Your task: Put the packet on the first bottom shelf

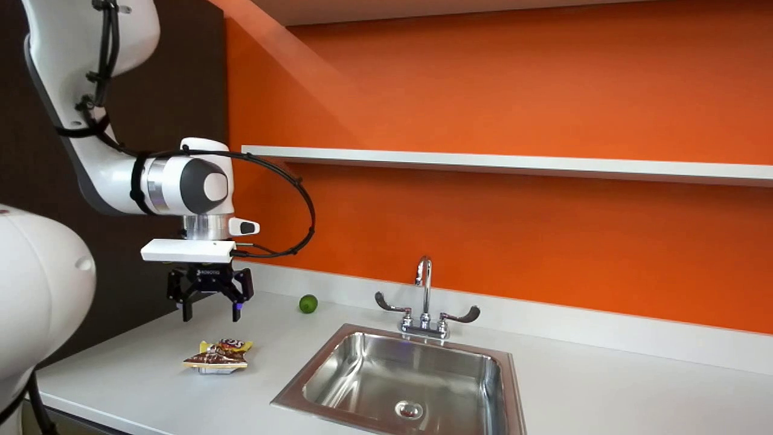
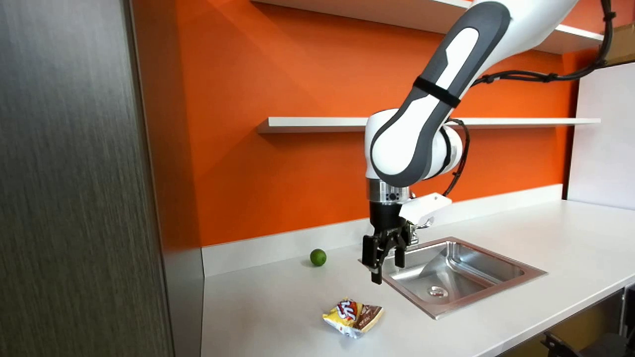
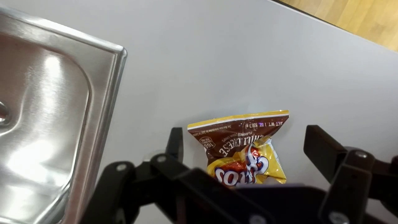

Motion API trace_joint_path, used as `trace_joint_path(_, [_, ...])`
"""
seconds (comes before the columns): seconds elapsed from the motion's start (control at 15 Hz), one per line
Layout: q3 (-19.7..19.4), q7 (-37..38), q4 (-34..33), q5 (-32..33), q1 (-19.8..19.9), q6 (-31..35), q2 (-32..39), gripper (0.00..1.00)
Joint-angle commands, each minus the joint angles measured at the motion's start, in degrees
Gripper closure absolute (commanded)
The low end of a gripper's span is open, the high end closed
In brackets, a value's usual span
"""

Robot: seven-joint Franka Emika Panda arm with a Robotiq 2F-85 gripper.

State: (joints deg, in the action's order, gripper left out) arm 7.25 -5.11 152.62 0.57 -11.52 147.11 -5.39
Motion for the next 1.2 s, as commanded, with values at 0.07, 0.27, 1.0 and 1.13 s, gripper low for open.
trace_joint_path(0.07, [2.2,4.4,-5.5,3.9,0.3,0.7,7.2,0.00])
trace_joint_path(0.27, [2.5,6.1,-8.2,6.2,0.0,1.2,11.3,0.00])
trace_joint_path(1.0, [0.5,7.2,-16.8,8.7,-0.7,1.4,22.4,0.00])
trace_joint_path(1.13, [0.2,7.1,-17.8,8.5,-0.8,1.4,23.6,0.00])
